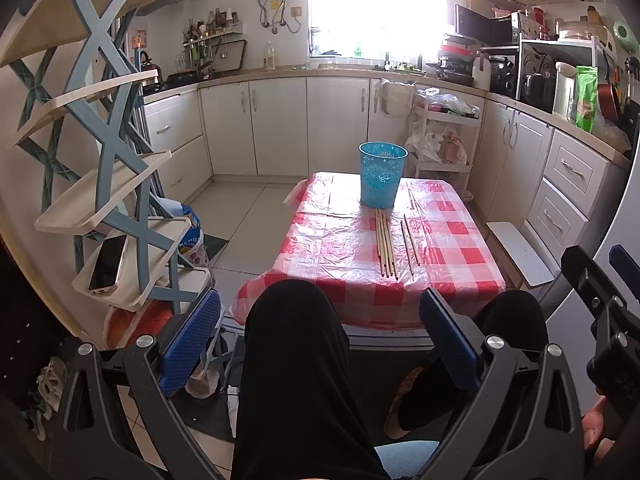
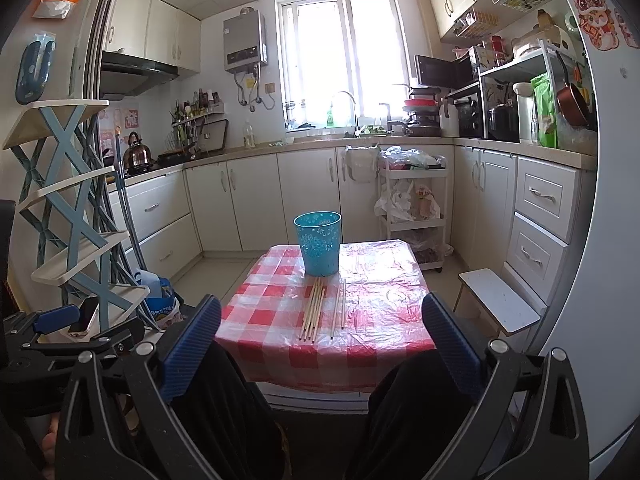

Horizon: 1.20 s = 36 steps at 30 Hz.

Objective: Organize utensils

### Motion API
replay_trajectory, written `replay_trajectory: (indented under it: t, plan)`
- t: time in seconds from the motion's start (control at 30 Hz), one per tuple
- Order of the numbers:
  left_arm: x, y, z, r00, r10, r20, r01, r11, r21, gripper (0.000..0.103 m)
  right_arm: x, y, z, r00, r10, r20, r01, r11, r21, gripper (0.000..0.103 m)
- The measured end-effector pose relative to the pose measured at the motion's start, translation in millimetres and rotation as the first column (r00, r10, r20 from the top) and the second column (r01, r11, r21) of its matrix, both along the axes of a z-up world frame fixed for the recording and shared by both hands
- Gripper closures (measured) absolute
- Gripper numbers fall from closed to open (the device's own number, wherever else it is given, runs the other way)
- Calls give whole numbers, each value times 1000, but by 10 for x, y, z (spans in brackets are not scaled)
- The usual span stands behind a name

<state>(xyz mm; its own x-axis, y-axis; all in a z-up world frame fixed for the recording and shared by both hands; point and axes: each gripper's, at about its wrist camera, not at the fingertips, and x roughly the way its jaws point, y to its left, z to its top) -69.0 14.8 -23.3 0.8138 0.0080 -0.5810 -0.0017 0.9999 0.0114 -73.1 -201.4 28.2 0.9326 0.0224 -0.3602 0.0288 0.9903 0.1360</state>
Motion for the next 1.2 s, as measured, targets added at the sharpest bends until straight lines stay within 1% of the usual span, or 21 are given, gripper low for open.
replay_trajectory:
  t: [0.23, 0.37, 0.5, 1.2]
  plan:
    - [-19, 7, 15, 1000, 0, 11, 0, 1000, 2, 7, -27, -7, 6, 1000, 1, 4, -1, 1000, -1, 7]
    - [-23, 14, 28, 1000, 0, 16, 0, 1000, 1, 7, -77, 9, 31, 1000, 1, 26, 0, 1000, -8, 7]
    - [-24, 14, 33, 1000, 0, 17, 0, 1000, 2, 7, -73, -17, 10, 1000, 1, 10, -1, 1000, 5, 7]
    - [-27, 9, 30, 1000, 0, 18, 0, 1000, 1, 7, -111, -39, 1, 1000, 4, 11, -4, 1000, 5, 7]
